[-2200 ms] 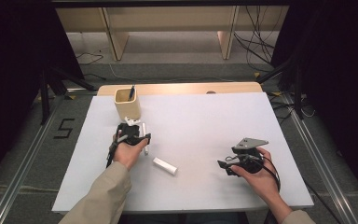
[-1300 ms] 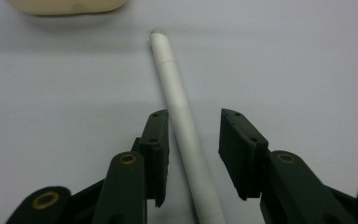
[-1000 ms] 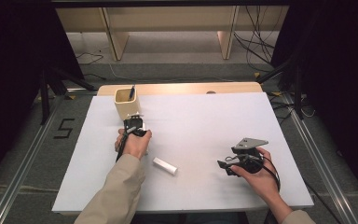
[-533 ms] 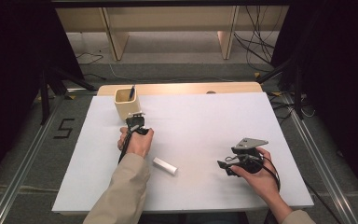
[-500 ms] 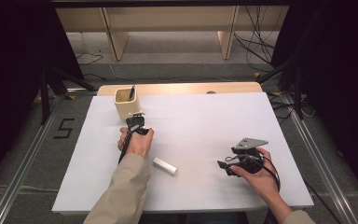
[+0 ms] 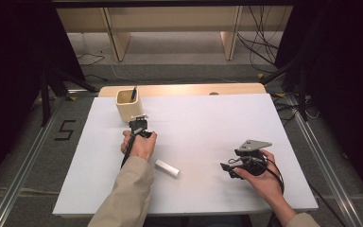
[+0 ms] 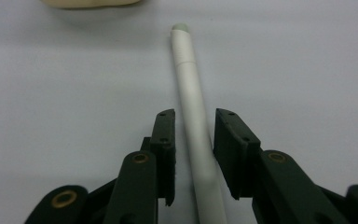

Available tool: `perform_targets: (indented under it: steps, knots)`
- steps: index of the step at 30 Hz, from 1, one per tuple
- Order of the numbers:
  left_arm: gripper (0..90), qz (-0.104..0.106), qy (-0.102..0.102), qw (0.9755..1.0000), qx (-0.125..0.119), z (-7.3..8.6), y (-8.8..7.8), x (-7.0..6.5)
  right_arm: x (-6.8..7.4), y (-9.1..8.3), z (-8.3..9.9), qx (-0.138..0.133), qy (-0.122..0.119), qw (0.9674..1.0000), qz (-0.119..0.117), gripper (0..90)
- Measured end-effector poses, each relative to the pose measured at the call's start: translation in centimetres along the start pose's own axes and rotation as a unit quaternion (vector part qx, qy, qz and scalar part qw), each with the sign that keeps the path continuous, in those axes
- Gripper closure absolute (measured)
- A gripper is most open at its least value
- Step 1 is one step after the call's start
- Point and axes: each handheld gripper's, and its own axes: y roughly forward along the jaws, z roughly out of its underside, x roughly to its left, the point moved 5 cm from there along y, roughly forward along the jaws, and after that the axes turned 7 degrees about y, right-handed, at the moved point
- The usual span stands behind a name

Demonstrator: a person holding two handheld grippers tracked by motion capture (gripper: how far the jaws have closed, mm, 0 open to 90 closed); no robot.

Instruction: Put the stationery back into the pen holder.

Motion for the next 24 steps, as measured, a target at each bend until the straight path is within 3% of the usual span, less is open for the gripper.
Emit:
perform_targets:
  steps: [17, 24]
  knots:
    - [70.5, -0.004, -0.002, 1.0, 0.001, 0.33, 0.03, -0.28, 0.03, 0.01, 0.02, 0.001, 0.001, 1.0, 0.0, 20.3]
    - [71.2, -0.015, 0.002, 0.9999, -0.004, 0.45, 0.01, -0.55, 0.03, 0.02, 0.03, 0.001, 0.0, 1.0, 0.0, 20.3]
